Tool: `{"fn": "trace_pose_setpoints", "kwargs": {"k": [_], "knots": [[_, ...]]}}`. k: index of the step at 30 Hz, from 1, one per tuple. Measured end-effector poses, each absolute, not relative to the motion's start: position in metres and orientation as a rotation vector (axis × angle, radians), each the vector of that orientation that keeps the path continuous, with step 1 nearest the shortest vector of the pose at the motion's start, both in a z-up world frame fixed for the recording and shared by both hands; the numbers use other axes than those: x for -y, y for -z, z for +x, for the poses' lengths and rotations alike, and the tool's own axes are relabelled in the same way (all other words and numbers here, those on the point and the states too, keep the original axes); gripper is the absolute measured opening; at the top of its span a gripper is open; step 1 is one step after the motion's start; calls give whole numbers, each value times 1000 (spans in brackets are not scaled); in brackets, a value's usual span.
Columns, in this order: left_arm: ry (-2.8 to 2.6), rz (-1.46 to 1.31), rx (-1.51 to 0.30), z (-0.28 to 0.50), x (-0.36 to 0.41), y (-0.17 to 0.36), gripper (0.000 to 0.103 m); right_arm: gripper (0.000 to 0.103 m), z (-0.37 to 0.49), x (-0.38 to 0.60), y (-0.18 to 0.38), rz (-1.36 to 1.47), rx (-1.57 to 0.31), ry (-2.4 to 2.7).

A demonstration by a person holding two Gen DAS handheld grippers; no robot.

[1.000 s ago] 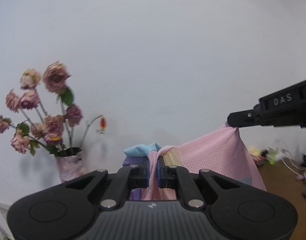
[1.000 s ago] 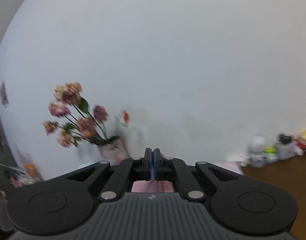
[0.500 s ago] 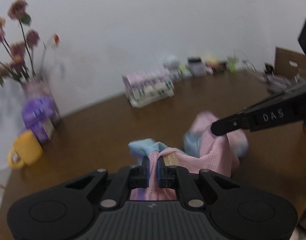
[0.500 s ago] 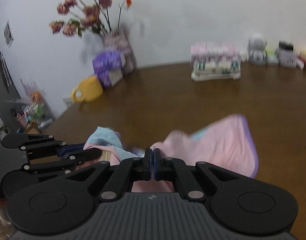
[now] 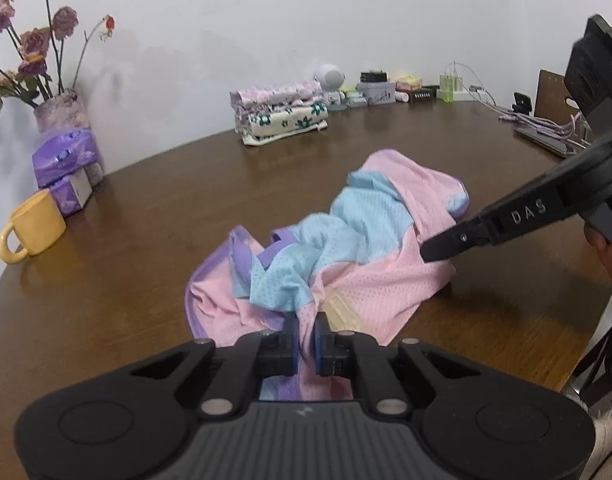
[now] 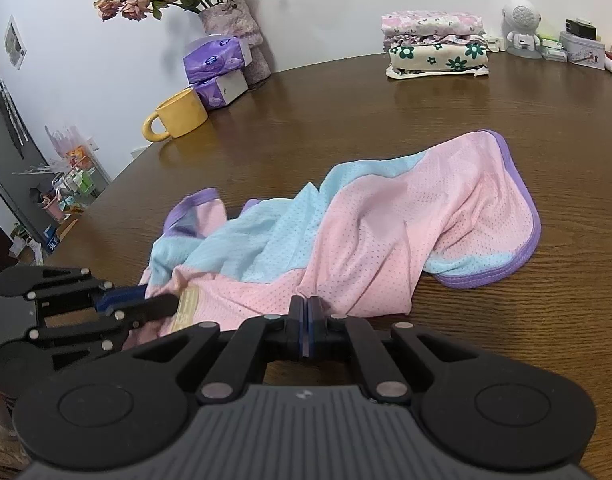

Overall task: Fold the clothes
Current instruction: 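Lower the garment onto the table and open both grippers, then grasp the garment edge with the left gripper while the right gripper grasps another edge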

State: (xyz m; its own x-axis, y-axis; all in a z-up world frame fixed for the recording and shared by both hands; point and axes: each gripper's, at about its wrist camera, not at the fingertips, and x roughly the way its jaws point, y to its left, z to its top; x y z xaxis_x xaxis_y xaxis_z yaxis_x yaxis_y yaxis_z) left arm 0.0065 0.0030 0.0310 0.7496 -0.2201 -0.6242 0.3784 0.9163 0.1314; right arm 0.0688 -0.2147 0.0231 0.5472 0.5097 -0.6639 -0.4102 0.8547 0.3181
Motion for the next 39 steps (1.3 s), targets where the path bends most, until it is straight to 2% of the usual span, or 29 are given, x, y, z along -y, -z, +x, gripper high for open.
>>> {"fn": "trace_pose_setpoints", "kwargs": {"k": [3, 5, 6, 8, 9, 10, 11, 13, 16, 25, 32, 35, 38, 39], "knots": [[337, 255, -651, 7, -3, -29, 7, 3, 69, 213, -23, 112, -838, -552], [341, 251, -653, 8, -3, -31, 11, 8, 69, 212, -26, 83, -850, -559], [345, 243, -656, 8, -4, -32, 14, 14, 69, 212, -27, 77, -852, -562], [355, 223, -657, 8, -7, -36, 28, 31, 68, 216, -34, 68, -848, -573], [359, 211, -650, 7, -10, -41, 41, 41, 69, 218, -37, 68, -842, -576], [362, 198, -642, 7, -14, -45, 52, 44, 70, 221, -42, 69, -834, -579], [365, 185, -633, 6, -17, -50, 55, 44, 71, 224, -47, 69, -826, -581], [362, 162, -614, 7, -23, -60, 72, 48, 80, 225, -56, 58, -811, -570], [337, 135, -599, 17, -28, -75, 84, 52, 97, 224, -67, 25, -789, -550], [276, 85, -713, 72, -29, -87, 84, 53, 164, 187, -61, -80, -876, -528], [255, 94, -795, 97, -26, -81, 83, 53, 184, 171, -44, -199, -927, -489], [248, 127, -810, 102, -23, -77, 81, 52, 186, 171, -39, -218, -941, -479], [245, 140, -827, 106, -21, -73, 72, 51, 186, 173, -36, -223, -951, -483], [249, 139, -836, 107, -21, -72, 68, 47, 186, 172, -36, -229, -951, -484]]}}
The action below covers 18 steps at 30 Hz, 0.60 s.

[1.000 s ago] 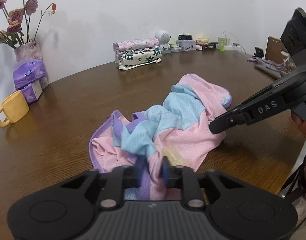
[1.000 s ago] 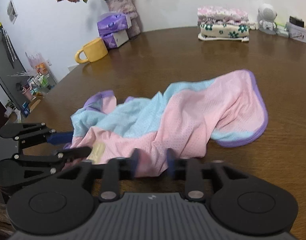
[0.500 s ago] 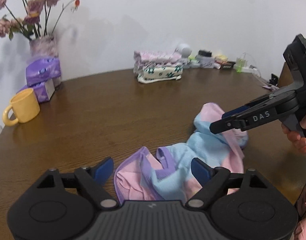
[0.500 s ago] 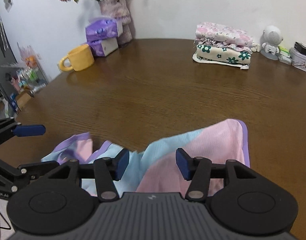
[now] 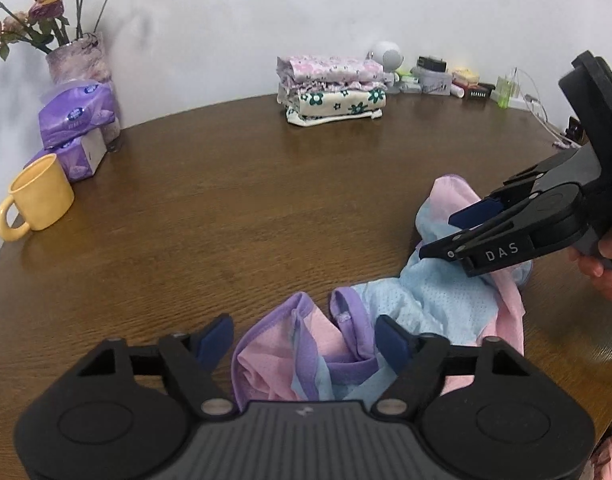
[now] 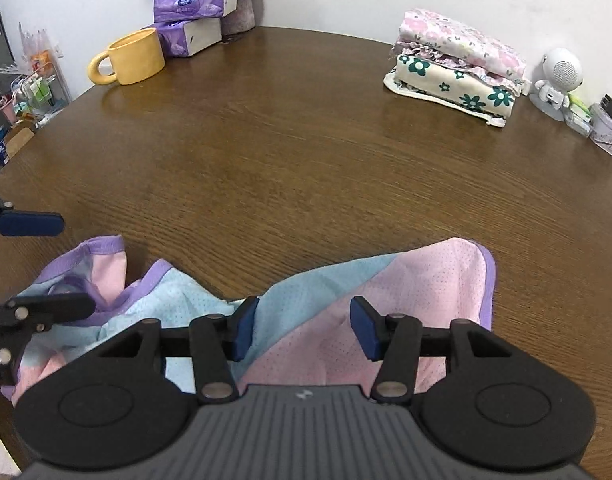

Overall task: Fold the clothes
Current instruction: 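Grasp the garment edge with the left gripper while the right gripper grasps another edge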

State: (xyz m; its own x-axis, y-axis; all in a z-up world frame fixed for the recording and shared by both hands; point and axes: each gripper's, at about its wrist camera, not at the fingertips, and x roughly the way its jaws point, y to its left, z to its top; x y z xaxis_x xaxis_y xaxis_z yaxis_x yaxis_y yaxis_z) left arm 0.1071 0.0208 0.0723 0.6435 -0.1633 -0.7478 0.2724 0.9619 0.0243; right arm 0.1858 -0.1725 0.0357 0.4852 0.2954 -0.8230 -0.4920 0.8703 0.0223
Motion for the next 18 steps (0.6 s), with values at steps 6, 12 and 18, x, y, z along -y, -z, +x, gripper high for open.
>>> {"fn": "trace_pose_setpoints", "kwargs": {"k": [6, 12, 18], "knots": [[262, 145, -868, 110, -20, -66, 54, 21, 183, 172, -33, -258, -964, -507], [289, 198, -873, 108, -17, -63, 19, 7, 182, 179, -37, -243, -947, -514], [305, 258, -837, 103, -14, -65, 7, 2, 184, 197, -45, -152, -931, -514]]}}
